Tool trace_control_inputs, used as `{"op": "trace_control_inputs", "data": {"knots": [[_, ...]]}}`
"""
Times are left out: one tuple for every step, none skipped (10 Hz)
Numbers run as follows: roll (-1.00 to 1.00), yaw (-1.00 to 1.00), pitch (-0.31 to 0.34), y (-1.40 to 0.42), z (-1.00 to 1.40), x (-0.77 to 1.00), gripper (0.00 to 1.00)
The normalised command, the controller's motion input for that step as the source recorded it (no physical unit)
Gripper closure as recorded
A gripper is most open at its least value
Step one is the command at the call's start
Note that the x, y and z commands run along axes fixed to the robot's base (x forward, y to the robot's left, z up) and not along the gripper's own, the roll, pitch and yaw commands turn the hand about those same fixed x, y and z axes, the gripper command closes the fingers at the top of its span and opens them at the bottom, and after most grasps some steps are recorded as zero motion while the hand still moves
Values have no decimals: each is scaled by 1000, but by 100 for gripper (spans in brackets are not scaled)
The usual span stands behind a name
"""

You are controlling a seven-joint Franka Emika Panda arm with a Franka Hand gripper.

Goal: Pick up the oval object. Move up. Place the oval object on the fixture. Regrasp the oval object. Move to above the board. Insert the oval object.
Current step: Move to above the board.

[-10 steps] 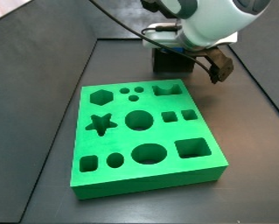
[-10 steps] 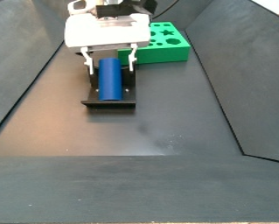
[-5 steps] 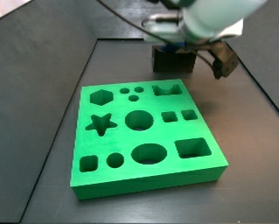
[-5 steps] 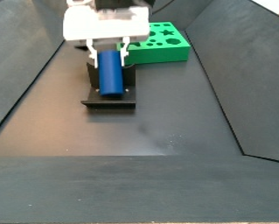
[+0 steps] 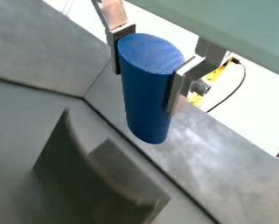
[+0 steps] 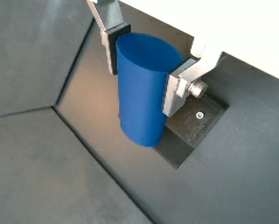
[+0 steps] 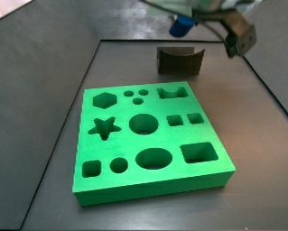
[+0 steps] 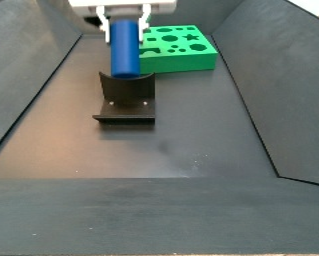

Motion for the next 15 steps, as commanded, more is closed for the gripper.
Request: {"op": "trace_control_inputs", "data": {"knots": [[-86, -54, 139, -84, 1000, -85, 100], [-70, -23, 154, -80, 1000, -82, 100], [-54, 20, 160, -75, 1000, -78, 100], [-50, 38, 153, -73, 1000, -75, 100], [-42, 78, 128, -65, 1000, -66, 100], [-40, 90, 121, -61, 1000, -61, 100], [-38, 98, 106, -58, 1000, -44, 100], [-35, 99, 97, -50, 923, -27, 100], [-34, 98, 95, -36, 690, -4, 100], [-35, 94, 94, -34, 577, 8, 100], [-32, 91, 95, -28, 351, 16, 100], [-34, 88, 93, -27, 178, 14, 100], [-1000, -24, 1, -1000, 175, -504, 100], [-1000, -24, -1, -1000, 178, -504, 100], [-1000, -25, -19, -1000, 204, -538, 100]]}}
